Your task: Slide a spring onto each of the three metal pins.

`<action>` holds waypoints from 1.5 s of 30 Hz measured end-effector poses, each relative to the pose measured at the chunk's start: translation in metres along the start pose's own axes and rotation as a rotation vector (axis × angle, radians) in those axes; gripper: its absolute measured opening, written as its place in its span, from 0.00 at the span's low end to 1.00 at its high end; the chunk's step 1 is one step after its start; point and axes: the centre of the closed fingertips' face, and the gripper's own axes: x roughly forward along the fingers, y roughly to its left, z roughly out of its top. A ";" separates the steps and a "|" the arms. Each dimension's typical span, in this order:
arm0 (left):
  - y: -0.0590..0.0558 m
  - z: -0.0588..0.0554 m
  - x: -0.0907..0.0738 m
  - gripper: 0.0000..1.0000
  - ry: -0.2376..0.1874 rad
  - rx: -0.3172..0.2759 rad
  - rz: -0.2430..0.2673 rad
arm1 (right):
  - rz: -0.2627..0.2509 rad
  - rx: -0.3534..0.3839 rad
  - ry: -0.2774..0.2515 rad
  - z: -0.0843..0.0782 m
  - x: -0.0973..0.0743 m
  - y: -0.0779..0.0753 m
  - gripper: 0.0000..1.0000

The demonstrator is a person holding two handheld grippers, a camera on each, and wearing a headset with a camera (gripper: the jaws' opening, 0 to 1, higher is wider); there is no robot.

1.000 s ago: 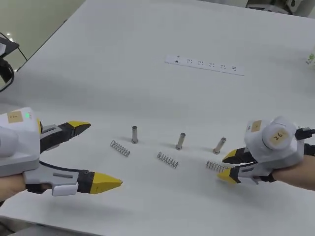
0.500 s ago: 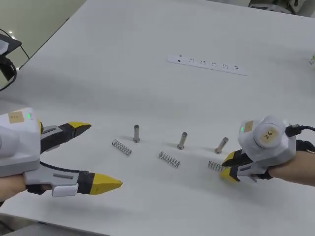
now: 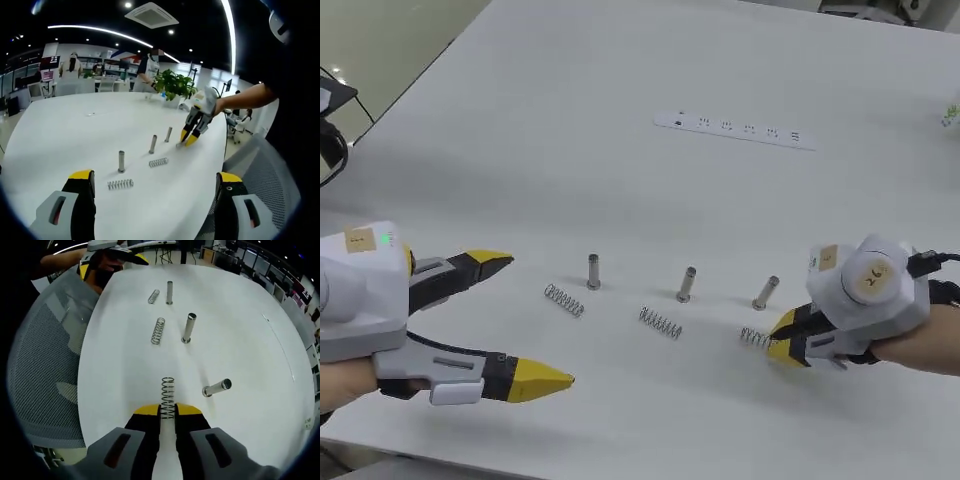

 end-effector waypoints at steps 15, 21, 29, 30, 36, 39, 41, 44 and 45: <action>-0.038 0.004 0.015 0.86 0.006 -0.031 -0.182 | 0.067 -0.069 -0.051 0.032 -0.017 0.038 0.08; -0.044 0.013 0.025 0.77 -0.013 0.022 -0.230 | 0.083 -0.103 -0.060 0.041 -0.022 0.047 0.08; -0.053 0.018 0.045 0.59 0.000 0.118 -0.285 | 0.094 -0.133 -0.088 0.057 -0.028 0.057 0.08; -0.056 0.020 0.047 0.55 -0.003 0.119 -0.298 | 0.095 -0.139 -0.089 0.059 -0.028 0.058 0.08; -0.068 0.023 0.064 0.46 -0.014 0.133 -0.337 | 0.095 -0.152 -0.124 0.073 -0.034 0.062 0.08; -0.074 0.021 0.072 0.42 -0.002 0.144 -0.361 | 0.095 -0.161 -0.135 0.079 -0.036 0.063 0.08; -0.077 0.020 0.077 0.38 0.000 0.162 -0.368 | 0.099 -0.163 -0.143 0.082 -0.037 0.065 0.08; -0.083 0.020 0.086 0.36 0.002 0.162 -0.397 | 0.105 -0.173 -0.144 0.084 -0.036 0.069 0.08; -0.084 0.019 0.089 0.35 0.006 0.168 -0.403 | 0.107 -0.177 -0.141 0.084 -0.035 0.069 0.08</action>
